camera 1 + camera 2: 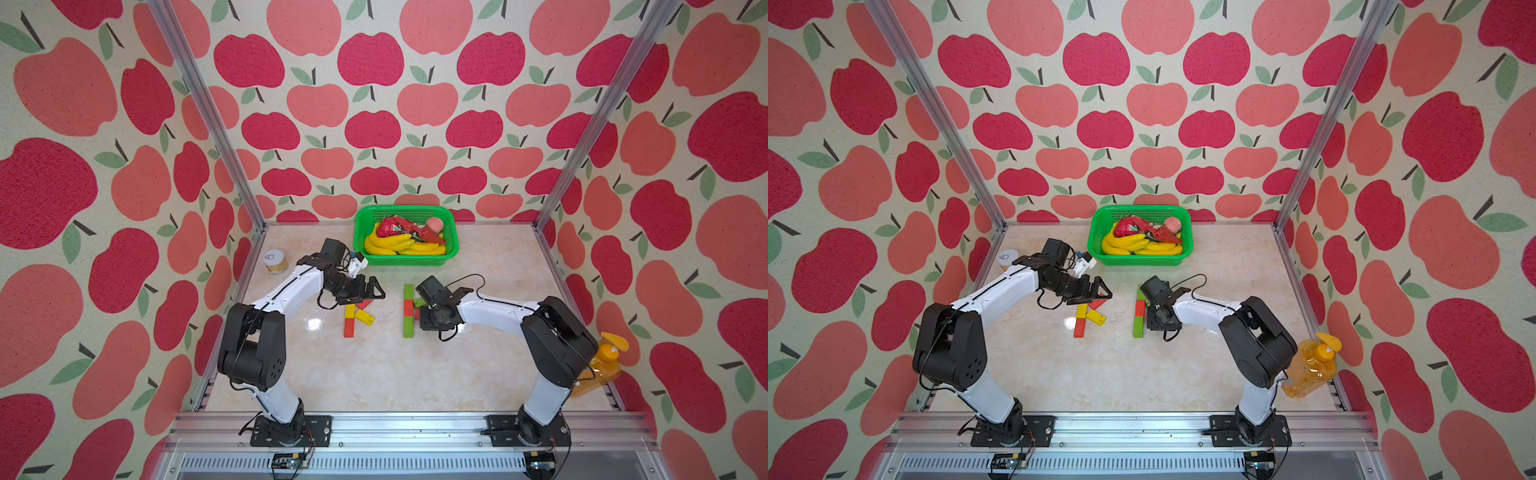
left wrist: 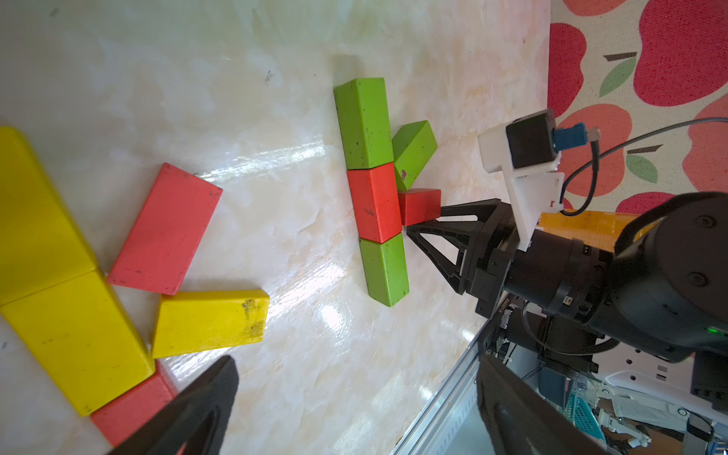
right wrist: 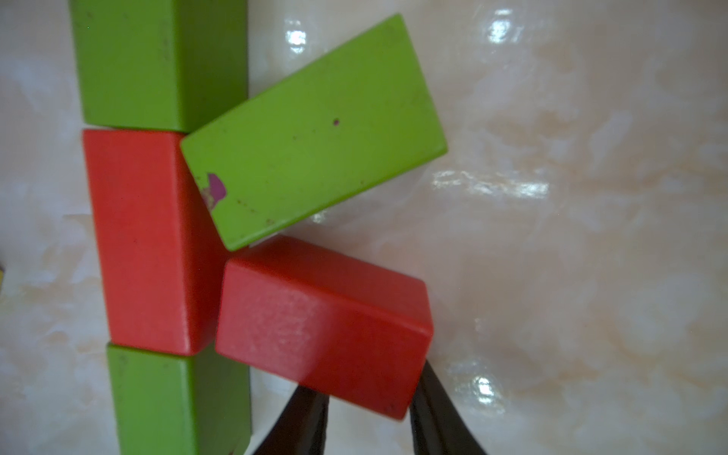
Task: Assemble the letter k with building blocks
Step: Assemble the building block at the center of the board.
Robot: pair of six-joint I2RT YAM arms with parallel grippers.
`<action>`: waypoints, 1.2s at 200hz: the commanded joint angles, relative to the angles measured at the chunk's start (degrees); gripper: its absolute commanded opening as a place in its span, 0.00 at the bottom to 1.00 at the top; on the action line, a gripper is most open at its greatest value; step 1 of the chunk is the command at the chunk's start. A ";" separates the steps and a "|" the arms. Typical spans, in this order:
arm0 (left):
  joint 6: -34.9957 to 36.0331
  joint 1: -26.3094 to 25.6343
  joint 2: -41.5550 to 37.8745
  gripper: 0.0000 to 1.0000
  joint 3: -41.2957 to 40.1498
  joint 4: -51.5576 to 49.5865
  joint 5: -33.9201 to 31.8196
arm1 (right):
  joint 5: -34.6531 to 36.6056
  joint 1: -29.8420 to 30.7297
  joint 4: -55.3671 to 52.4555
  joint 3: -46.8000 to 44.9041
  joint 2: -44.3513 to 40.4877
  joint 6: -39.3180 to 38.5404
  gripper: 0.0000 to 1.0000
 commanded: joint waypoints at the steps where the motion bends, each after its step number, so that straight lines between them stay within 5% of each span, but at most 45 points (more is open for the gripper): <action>1: 1.76 -0.35 0.87 0.98 0.03 -1.47 -0.18 | -1.63 -0.08 -0.19 -0.68 0.89 0.62 0.39; 136: 1.96 -0.69 0.87 0.98 0.12 -1.62 -0.50 | -1.02 0.53 -0.12 -0.77 -0.73 0.13 0.41; 202: 2.35 -0.69 -0.99 0.98 0.02 -0.55 -0.65 | 1.23 2.82 -2.21 -0.04 -18.17 -1.75 0.68; 240: 3.33 -1.31 -3.50 0.98 1.40 -0.56 -2.10 | 1.15 -0.83 -5.81 3.23 -24.53 -9.55 0.79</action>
